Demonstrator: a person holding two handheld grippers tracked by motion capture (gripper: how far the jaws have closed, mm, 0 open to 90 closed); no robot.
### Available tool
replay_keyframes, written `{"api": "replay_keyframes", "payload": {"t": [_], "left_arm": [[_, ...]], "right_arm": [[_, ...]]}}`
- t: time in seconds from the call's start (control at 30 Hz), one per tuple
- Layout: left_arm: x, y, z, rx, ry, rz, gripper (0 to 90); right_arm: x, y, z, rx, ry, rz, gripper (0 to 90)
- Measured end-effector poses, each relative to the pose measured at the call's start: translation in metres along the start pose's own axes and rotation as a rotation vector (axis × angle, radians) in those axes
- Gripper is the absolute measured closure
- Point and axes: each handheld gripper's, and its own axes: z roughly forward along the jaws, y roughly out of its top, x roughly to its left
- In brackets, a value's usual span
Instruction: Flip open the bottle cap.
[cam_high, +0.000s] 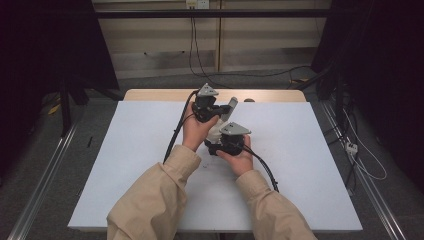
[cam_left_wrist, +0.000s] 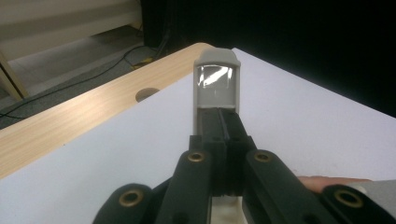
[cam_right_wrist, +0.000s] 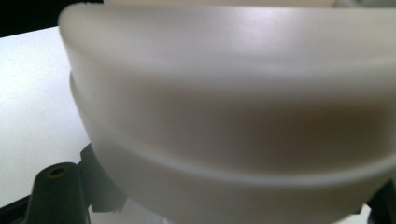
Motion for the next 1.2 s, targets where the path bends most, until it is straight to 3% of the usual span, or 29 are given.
{"api": "replay_keyframes", "payload": {"t": [1.2], "left_arm": [[-0.0012,-0.0014,0.0097,0.013,-0.021,0.024,90.0]], "right_arm": [[0.0003,-0.0003,0.0003,0.009,-0.001,-0.003,18.7]]}}
